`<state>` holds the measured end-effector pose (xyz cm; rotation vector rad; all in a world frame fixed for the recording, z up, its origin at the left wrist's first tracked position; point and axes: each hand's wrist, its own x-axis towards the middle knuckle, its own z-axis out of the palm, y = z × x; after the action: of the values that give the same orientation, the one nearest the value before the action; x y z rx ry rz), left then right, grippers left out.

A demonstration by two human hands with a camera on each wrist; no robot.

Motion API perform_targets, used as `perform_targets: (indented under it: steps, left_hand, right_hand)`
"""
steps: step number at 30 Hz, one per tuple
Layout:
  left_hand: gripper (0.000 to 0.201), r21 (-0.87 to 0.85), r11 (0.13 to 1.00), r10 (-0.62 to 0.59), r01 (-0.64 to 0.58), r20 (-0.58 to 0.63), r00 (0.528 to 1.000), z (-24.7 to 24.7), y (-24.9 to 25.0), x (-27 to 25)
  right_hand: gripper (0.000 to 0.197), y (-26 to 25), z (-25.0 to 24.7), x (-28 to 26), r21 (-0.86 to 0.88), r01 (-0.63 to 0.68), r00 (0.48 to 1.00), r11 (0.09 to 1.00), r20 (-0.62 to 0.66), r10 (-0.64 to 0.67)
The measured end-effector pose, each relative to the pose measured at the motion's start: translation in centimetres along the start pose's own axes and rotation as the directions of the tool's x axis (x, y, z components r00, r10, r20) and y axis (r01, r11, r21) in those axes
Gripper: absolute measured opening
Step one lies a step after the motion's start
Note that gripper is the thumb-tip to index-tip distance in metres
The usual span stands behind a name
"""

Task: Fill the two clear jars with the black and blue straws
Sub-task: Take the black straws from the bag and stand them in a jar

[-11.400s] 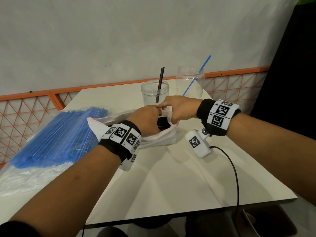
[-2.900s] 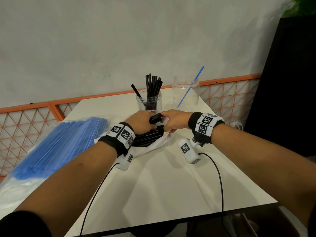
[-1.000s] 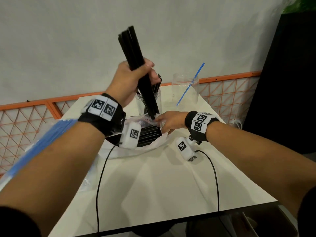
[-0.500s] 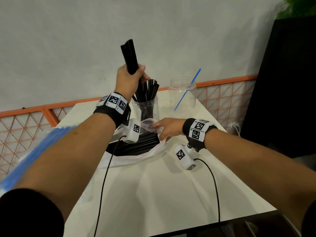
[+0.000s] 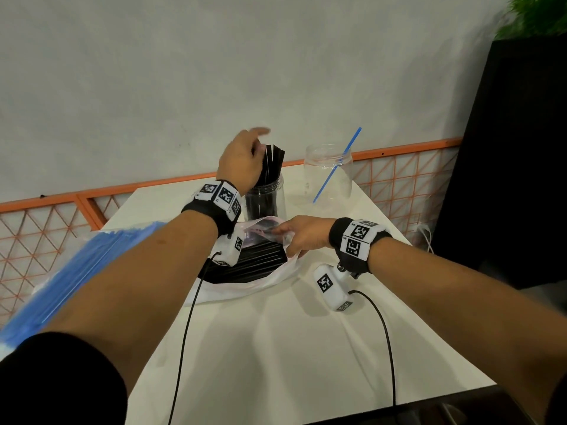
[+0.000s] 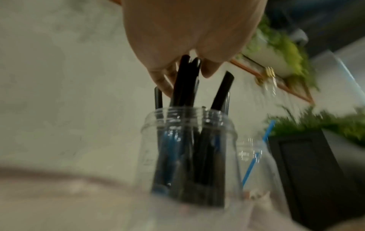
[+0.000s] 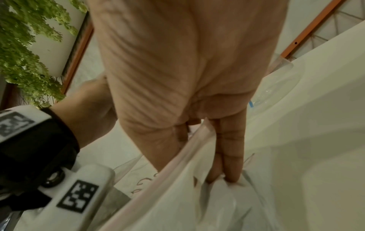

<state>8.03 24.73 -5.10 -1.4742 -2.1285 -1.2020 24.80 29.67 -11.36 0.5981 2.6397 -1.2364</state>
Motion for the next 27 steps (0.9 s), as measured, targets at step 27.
perform_targets:
  steps: [27]
  left_hand:
    - [0.032,0.353,0.924,-0.194,-0.148,0.764,0.615,1.0,0.9,-10.8]
  right_hand:
    - [0.078,-0.5,-0.3,-1.1,0.064,0.050,0.997,0.997,-0.064,-0.046]
